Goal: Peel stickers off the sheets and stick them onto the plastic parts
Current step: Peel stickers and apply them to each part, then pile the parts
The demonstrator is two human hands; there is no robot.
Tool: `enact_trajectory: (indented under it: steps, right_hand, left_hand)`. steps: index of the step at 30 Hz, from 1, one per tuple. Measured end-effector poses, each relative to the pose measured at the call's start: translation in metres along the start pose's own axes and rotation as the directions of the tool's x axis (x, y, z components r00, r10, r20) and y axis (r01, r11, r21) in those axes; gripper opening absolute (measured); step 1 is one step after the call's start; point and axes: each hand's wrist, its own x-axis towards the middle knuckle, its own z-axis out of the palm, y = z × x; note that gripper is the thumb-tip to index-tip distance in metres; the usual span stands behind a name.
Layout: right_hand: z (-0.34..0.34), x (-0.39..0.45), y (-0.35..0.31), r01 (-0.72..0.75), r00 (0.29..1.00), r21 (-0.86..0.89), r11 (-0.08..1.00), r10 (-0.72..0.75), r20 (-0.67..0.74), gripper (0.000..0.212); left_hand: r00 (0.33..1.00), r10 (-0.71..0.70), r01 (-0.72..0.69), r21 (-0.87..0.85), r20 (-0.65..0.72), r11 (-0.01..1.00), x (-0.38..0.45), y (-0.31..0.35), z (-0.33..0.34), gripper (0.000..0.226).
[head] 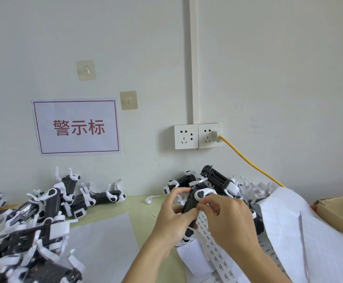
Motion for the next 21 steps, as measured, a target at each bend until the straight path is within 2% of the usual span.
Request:
enact_trajectory:
  steps: [12, 17, 19, 21]
  right_hand:
    - [-0.002, 0.001, 0.001, -0.083, 0.995, 0.069, 0.994, 0.087, -0.051, 0.008]
    - [-0.009, -0.002, -0.001, 0.064, 0.998, 0.236, 0.97, -0.064, -0.011, 0.018]
    - [-0.011, -0.004, -0.004, 0.137, 0.986, 0.226, 0.964, -0.154, 0.057, 0.032]
    - [-0.01, -0.005, -0.003, 0.159, 0.978, 0.165, 0.973, -0.178, 0.107, 0.043]
  left_hand:
    - [1.0, -0.019, 0.018, -0.015, -0.022, 1.0, -0.001, 0.002, 0.0, 0.041]
    - [0.998, -0.028, 0.025, -0.064, -0.058, 0.998, -0.001, 0.002, 0.0, 0.041]
    - [0.998, -0.03, 0.026, -0.081, -0.056, 0.996, 0.0, 0.0, -0.001, 0.041]
    - [0.998, -0.029, 0.024, -0.086, -0.052, 0.996, 0.0, -0.001, -0.002, 0.041]
